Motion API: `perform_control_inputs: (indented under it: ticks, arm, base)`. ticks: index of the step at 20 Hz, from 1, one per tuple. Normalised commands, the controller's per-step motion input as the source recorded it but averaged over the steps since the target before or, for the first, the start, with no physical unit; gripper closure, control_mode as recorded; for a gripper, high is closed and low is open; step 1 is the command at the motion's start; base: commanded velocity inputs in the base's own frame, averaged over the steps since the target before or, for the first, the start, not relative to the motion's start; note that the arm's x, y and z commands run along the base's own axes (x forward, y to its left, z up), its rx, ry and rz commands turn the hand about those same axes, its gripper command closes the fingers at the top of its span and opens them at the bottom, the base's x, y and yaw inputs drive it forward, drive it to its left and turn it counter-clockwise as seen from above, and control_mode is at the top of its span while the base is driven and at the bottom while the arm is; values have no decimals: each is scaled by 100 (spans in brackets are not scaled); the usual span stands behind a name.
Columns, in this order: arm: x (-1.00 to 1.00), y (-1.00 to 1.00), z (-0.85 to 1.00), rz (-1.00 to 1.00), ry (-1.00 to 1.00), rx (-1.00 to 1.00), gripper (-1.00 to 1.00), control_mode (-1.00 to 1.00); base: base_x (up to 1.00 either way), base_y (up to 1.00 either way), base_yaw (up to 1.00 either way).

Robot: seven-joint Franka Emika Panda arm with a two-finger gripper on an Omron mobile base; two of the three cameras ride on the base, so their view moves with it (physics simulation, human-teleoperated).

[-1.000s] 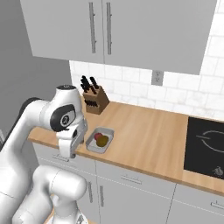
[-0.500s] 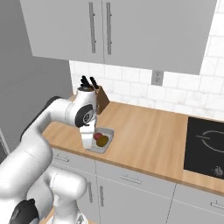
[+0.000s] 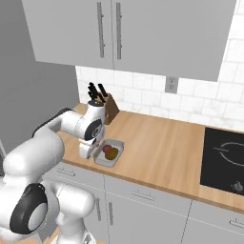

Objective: Take the meat container that has the shrimp and place it on the second highest rack of the freezer. Then take the vegetable container that has the tomato and avocado and place it on the highest rack of the freezer.

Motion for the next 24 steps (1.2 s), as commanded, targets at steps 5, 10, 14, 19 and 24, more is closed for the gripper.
perform_control_inputs:
  ticks: [5,10,14,19,24]
  arm:
    - [2,35,-4,-65,1,1,-100,-100]
    - [0,18,0,-55,3,-1,-100,-100]
    - [0,0,-43,-35,2,-9,-100,-100]
    - [10,-7,-27,-21,0,-17,-100,-100]
    - [31,2,-1,-22,7,-14,-100,-100]
  base:
    - [0,0,0]
    - [0,0,0]
    - [0,0,0]
    - [0,0,0]
    - [0,0,0]
